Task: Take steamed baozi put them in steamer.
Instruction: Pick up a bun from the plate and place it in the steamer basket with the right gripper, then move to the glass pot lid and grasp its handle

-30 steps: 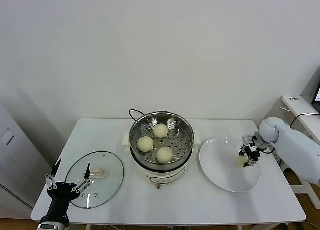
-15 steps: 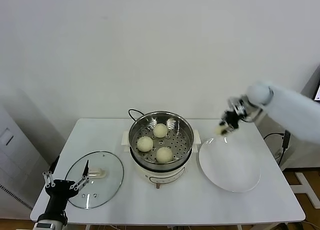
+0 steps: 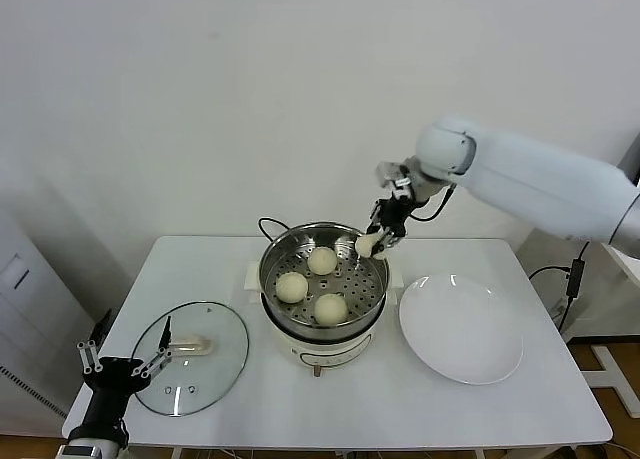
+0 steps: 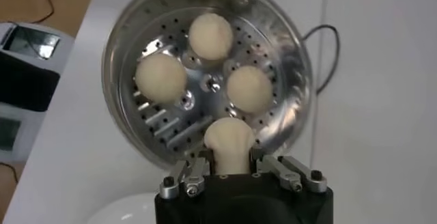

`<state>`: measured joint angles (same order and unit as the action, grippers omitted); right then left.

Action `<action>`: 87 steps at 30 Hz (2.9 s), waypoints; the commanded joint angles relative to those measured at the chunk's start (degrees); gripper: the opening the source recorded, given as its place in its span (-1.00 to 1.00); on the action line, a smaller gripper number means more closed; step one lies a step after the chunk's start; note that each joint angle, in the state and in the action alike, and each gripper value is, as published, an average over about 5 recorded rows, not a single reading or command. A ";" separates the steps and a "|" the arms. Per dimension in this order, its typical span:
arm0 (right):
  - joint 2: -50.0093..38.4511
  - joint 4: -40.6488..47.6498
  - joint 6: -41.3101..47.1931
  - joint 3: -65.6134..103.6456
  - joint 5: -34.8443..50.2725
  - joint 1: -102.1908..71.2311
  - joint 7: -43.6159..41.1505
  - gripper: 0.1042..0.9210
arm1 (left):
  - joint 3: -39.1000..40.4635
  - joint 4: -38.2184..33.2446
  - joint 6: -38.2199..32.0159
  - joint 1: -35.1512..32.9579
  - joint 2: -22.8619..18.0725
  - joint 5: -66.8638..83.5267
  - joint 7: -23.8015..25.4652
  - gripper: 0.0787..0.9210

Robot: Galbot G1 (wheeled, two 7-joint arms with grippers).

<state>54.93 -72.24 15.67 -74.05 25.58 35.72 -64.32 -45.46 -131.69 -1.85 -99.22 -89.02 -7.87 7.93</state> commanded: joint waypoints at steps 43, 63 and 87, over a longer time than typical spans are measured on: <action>-12.29 1.76 -7.64 20.90 27.58 -11.13 38.96 0.76 | 0.69 0.76 0.47 1.16 1.06 0.27 -0.21 0.77; -6.87 -19.65 -22.75 112.19 25.76 -110.56 68.17 0.76 | 3.55 2.42 0.52 1.97 2.96 -3.44 -0.71 0.77; 22.11 -41.89 -22.80 129.38 7.75 -143.79 53.85 0.76 | -1.36 20.92 -24.78 3.16 10.65 -41.13 -5.46 0.77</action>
<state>68.59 -106.62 -7.82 49.08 37.38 -96.80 -8.70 -45.45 -121.44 -12.20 -96.83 -82.90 -24.06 5.80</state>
